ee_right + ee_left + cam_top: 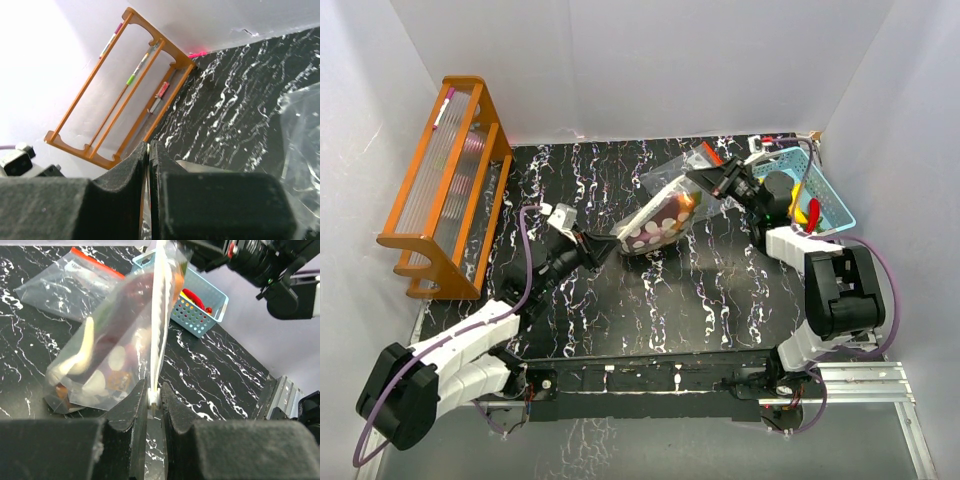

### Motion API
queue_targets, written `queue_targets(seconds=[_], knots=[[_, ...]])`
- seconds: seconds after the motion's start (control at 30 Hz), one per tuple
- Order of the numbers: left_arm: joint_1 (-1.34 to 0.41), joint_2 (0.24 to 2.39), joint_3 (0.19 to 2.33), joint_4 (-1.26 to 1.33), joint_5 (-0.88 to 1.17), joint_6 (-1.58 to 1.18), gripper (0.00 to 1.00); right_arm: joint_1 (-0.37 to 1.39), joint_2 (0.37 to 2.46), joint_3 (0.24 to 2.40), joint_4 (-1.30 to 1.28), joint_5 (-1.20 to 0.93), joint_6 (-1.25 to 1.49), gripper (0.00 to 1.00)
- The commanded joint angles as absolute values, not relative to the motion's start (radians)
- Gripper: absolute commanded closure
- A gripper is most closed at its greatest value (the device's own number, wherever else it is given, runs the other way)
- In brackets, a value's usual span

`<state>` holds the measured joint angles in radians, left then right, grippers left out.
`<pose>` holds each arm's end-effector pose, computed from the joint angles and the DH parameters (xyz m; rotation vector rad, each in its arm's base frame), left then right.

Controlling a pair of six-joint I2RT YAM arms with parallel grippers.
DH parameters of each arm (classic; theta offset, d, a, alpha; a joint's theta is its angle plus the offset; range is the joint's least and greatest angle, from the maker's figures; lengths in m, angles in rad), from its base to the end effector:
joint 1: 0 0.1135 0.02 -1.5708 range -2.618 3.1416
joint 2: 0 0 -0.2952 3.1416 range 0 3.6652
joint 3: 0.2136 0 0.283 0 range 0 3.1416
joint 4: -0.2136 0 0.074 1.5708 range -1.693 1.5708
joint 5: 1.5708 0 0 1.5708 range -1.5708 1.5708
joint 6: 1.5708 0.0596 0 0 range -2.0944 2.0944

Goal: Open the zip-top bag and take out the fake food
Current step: Unzip the zipper food storage bag at the center of the board, then pick up the food from the zipper food storage bag.

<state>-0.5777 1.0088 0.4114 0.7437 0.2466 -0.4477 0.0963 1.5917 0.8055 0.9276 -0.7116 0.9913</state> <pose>0.2061 -0.1517 0.2765 0.3111 1.4772 -1.0103 0.3765 0.0755 0.2721 0.0697 1.6234 1.3657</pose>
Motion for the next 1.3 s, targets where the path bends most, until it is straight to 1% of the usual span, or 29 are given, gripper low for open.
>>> queue_targets(seconds=[0.0, 0.07, 0.17, 0.23, 0.27, 0.37, 0.5, 0.53, 0.57, 0.63, 0.67, 0.7, 0.77, 0.9, 0.93, 0.97, 1.0, 1.13, 1.2, 1.27], knots=[[-0.573, 0.944, 0.445, 0.662, 0.213, -0.451, 1.00, 0.245, 1.594, 0.987, 0.827, -0.585, 0.854, 0.92], [-0.573, 0.893, 0.484, 0.553, 0.098, -0.441, 1.00, 0.312, 1.622, 1.082, 0.757, -0.570, 0.794, 0.92], [-0.573, 0.818, 0.581, 0.346, -0.051, -0.360, 1.00, 0.376, 1.728, 1.254, 0.692, -0.612, 0.795, 0.92], [-0.574, 0.780, 0.630, 0.258, -0.065, -0.272, 1.00, 0.408, 1.850, 1.354, 0.671, -0.643, 0.814, 0.92], [-0.574, 0.763, 0.643, 0.227, -0.077, -0.248, 1.00, 0.419, 1.880, 1.391, 0.669, -0.652, 0.827, 0.92], [-0.575, 0.740, 0.646, 0.189, -0.099, -0.226, 1.00, 0.435, 1.944, 1.427, 0.686, -0.668, 0.839, 0.92], [-0.574, 0.788, 0.573, 0.269, -0.042, -0.290, 1.00, 0.428, 1.920, 1.353, 0.633, -0.624, 0.730, 0.91], [-0.574, 0.813, 0.549, 0.305, -0.022, -0.313, 1.00, 0.426, 1.910, 1.327, 0.594, -0.610, 0.693, 0.83], [-0.576, 0.840, 0.526, 0.345, 0.000, -0.339, 1.00, 0.423, 1.895, 1.294, 0.575, -0.591, 0.659, 0.70], [-0.577, 0.911, 0.484, 0.434, 0.046, -0.391, 1.00, 0.418, 1.844, 1.207, 0.543, -0.533, 0.598, 0.39], [-0.580, 0.939, 0.463, 0.472, 0.071, -0.407, 1.00, 0.415, 1.810, 1.167, 0.528, -0.496, 0.569, 0.29], [-0.583, 0.966, 0.454, 0.502, 0.086, -0.420, 1.00, 0.414, 1.767, 1.127, 0.510, -0.460, 0.538, 0.25], [-0.598, 1.004, 0.443, 0.542, 0.105, -0.434, 1.00, 0.415, 1.669, 1.064, 0.468, -0.382, 0.487, 0.24], [-0.634, 1.034, 0.439, 0.571, 0.119, -0.434, 1.00, 0.418, 1.485, 0.961, 0.391, -0.235, 0.438, 0.24], [-0.641, 1.035, 0.440, 0.571, 0.120, -0.435, 1.00, 0.419, 1.448, 0.938, 0.375, -0.214, 0.435, 0.26], [-0.648, 1.034, 0.439, 0.567, 0.118, -0.436, 1.00, 0.423, 1.417, 0.921, 0.367, -0.210, 0.435, 0.30], [-0.653, 1.035, 0.438, 0.566, 0.117, -0.437, 1.00, 0.427, 1.396, 0.905, 0.365, -0.220, 0.438, 0.36], [-0.671, 1.029, 0.431, 0.572, 0.117, -0.439, 1.00, 0.494, 1.392, 0.896, 0.372, -0.280, 0.466, 0.65], [-0.677, 1.018, 0.433, 0.567, 0.116, -0.439, 1.00, 0.546, 1.416, 0.911, 0.381, -0.279, 0.463, 0.76], [-0.682, 1.005, 0.435, 0.560, 0.121, -0.435, 1.00, 0.592, 1.450, 0.928, 0.396, -0.277, 0.459, 0.85]])
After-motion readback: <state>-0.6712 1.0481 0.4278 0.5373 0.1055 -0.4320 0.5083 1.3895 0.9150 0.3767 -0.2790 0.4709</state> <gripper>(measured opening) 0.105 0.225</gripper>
